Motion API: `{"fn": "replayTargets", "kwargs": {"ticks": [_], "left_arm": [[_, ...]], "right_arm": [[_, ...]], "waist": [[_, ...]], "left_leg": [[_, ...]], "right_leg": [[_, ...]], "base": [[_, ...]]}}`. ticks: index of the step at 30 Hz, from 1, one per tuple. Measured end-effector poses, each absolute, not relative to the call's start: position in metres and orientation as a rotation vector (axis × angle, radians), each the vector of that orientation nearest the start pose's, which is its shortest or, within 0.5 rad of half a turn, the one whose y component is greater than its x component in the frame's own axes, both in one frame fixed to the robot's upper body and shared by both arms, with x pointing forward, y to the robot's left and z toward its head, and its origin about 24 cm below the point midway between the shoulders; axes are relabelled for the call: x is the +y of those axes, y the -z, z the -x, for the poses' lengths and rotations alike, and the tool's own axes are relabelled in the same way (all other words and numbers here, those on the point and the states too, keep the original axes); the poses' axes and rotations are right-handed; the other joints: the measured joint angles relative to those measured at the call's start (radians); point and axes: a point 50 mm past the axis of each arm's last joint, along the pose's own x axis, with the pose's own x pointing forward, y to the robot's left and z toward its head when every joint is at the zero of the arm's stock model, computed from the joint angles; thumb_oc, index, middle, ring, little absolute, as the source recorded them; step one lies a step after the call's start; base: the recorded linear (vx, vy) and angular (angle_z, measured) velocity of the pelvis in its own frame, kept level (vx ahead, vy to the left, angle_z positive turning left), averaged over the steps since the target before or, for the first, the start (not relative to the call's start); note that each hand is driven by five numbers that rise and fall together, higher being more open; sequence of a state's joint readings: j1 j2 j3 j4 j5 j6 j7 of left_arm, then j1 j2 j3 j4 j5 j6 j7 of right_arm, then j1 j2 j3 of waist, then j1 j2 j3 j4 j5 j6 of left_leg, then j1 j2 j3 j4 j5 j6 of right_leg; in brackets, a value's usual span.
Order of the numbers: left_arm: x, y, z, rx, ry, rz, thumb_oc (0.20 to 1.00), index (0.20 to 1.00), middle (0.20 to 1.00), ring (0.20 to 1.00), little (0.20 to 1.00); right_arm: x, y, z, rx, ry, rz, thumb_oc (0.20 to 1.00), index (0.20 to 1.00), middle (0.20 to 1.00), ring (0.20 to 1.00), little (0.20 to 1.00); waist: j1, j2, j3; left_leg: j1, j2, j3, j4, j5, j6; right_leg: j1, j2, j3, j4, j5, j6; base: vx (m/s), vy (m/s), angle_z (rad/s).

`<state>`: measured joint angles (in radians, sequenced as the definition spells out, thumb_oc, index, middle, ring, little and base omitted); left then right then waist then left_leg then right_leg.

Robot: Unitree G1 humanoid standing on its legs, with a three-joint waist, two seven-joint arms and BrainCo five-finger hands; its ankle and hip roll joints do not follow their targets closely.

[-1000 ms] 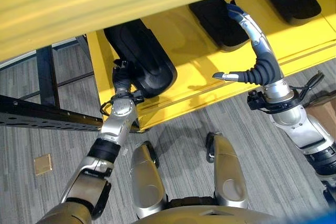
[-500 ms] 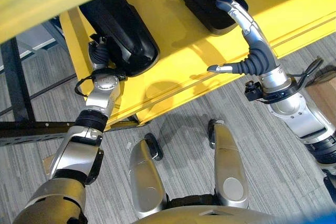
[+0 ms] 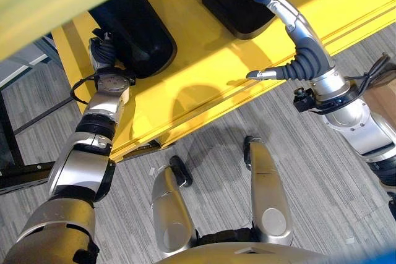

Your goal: Move parts from the plastic box to the shelf.

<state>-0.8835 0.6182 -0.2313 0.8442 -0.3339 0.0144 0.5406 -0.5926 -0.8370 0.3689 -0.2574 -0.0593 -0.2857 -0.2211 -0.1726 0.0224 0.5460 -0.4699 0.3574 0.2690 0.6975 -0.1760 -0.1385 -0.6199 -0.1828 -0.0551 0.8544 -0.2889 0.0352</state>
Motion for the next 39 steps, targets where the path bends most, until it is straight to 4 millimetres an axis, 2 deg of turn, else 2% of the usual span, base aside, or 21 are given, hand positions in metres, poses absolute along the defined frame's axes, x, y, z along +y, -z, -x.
{"fn": "replayTargets", "kwargs": {"ticks": [13,17,32,39], "left_arm": [[0.282,-0.16,-0.374,-0.113,-0.61,-0.334,0.2,0.2,0.2,0.2,0.2],[0.275,-0.144,-0.371,-0.092,-0.558,-0.369,0.2,0.2,0.2,0.2,0.2],[0.271,-0.137,-0.37,-0.079,-0.522,-0.37,0.2,0.2,0.2,0.2,0.2],[0.267,-0.137,-0.371,-0.084,-0.506,-0.362,0.2,0.2,0.2,0.2,0.2]], "right_arm": [[-0.136,-0.253,-0.267,-1.033,-0.304,0.785,1.0,1.0,1.0,1.0,1.0],[-0.136,-0.252,-0.268,-1.02,-0.297,0.788,1.0,1.0,1.0,1.0,1.0],[-0.137,-0.252,-0.269,-1.012,-0.293,0.791,1.0,1.0,1.0,1.0,1.0],[-0.137,-0.252,-0.269,-1.004,-0.29,0.794,1.0,1.0,1.0,1.0,1.0]], "waist": [[0.007,0.002,-0.002],[0.018,0.015,-0.01],[0.027,0.018,-0.011],[0.026,0.017,-0.013]], "left_leg": [[0.016,-0.001,-0.004,-0.02,0.009,-0.002],[0.035,-0.005,-0.004,-0.034,0.009,-0.001],[0.04,-0.011,-0.006,-0.031,0.008,0.0],[0.034,-0.011,-0.007,-0.016,-0.002,0.011]], "right_leg": [[0.02,0.004,-0.007,-0.016,0.001,-0.005],[0.044,0.002,-0.011,-0.035,0.003,-0.003],[0.056,-0.004,-0.012,-0.038,0.006,-0.001],[0.06,-0.008,-0.013,-0.045,0.011,0.007]], "base": [[0.0,0.0,0.0],[0.02,0.01,0.03],[0.0,0.0,0.0],[0.0,0.0,0.0]]}}
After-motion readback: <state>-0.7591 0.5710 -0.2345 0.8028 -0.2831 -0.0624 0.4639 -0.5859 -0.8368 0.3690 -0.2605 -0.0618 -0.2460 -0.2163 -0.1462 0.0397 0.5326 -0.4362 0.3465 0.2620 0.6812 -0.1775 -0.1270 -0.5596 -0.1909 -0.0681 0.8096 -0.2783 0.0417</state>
